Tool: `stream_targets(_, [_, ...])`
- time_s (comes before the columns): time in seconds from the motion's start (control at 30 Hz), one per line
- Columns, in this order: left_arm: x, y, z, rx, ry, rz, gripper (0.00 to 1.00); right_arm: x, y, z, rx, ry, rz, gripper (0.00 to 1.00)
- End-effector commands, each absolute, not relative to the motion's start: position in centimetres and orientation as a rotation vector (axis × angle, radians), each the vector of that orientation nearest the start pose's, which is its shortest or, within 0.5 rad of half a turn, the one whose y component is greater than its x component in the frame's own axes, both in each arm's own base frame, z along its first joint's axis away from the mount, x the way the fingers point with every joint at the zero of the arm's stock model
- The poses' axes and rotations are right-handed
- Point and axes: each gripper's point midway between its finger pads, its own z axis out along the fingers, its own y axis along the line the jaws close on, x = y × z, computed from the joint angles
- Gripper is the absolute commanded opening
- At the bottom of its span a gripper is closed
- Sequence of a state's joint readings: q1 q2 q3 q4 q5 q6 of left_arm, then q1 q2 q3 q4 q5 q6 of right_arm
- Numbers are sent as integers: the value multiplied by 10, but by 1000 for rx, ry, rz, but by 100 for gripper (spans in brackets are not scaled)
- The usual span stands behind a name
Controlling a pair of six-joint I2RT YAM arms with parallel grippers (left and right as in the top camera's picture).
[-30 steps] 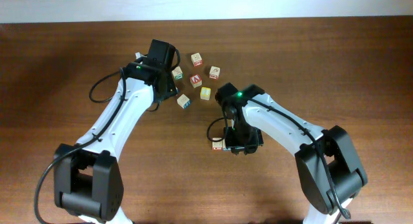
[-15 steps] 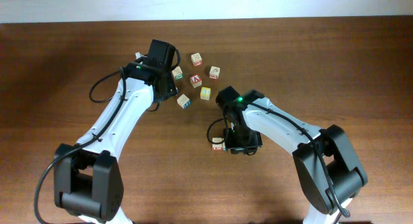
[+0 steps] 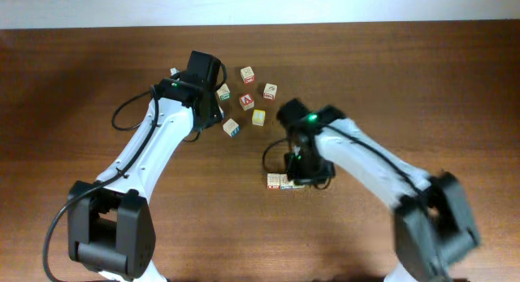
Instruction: Rotate 4 blocks
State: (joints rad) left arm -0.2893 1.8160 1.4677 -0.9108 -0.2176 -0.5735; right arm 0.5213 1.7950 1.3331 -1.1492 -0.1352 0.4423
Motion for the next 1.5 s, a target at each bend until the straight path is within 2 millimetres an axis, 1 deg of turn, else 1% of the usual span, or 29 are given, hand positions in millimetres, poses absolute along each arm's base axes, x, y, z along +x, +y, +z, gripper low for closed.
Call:
stream_targets(0.0, [391, -85, 104, -436, 2796, 73, 24, 286, 155, 143, -59, 3031, 413, 25])
stream_targets(0.03, [385, -93, 102, -429, 2832, 14, 25, 288, 146, 153, -51, 3003, 463, 25])
stream_targets(0.07, [381, -103, 101, -411, 2865, -65, 23, 292, 130, 167, -41, 2951, 539, 29])
stream_targets(0.1, [379, -114, 101, -350, 2891, -148, 17, 294, 119, 175, -51, 2921, 609, 31])
stream_targets(0.13, [376, -125, 101, -290, 2912, -224, 9, 295, 109, 176, -36, 2915, 644, 31])
stream_targets(0.17, [372, -132, 101, -273, 2928, -262, 4, 296, 102, 174, -28, 2915, 665, 31])
stream_targets(0.2, [368, -138, 100, -257, 2944, -278, 0, 296, 97, 169, -13, 2922, 683, 32])
stream_targets(0.23, [361, -145, 99, -230, 2963, -281, 0, 295, 91, 157, 19, 2943, 695, 31])
stream_targets(0.3, [351, -158, 95, -172, 2988, -276, 0, 293, 87, 138, 50, 2970, 703, 29])
stream_targets(0.33, [342, -168, 91, -146, 3005, -274, 0, 290, 87, 122, 56, 2988, 704, 25])
stream_targets(0.4, [330, -179, 83, -144, 3030, -268, 0, 282, 88, 104, 88, 3023, 721, 23])
stream_targets(0.43, [322, -183, 77, -144, 3046, -263, 0, 279, 93, 97, 89, 3025, 778, 22])
stream_targets(0.5, [310, -193, 66, -123, 3066, -269, 0, 280, 102, 89, 80, 2994, 863, 19])
stream_targets(0.6, [294, -214, 51, -51, 3087, -364, 0, 285, 111, 73, 85, 2946, 949, 14])
stream_targets(0.7, [291, -217, 45, -38, 3085, -375, 0, 290, 113, 64, 137, 2937, 952, 10])
stream_targets(0.8, [284, -225, 36, -30, 3108, -460, 0, 293, 124, 55, 158, 2957, 932, 7])
stream_targets(0.9, [275, -224, 23, -35, 3151, -471, 0, 289, 137, 39, 187, 3022, 865, 5])
stream_targets(1.0, [273, -226, 22, -32, 3160, -484, 0, 284, 147, 33, 179, 3054, 850, 4])
stream_targets(1.07, [271, -228, 21, -20, 3161, -483, 0, 281, 148, 26, 201, 3085, 797, 5])
stream_targets(1.17, [269, -234, 18, 11, 3161, -485, 0, 277, 154, 22, 173, 3103, 786, 5])
stream_targets(1.47, [275, -240, 18, 20, 3133, -521, 0, 275, 151, 18, 220, 3121, 756, 4])
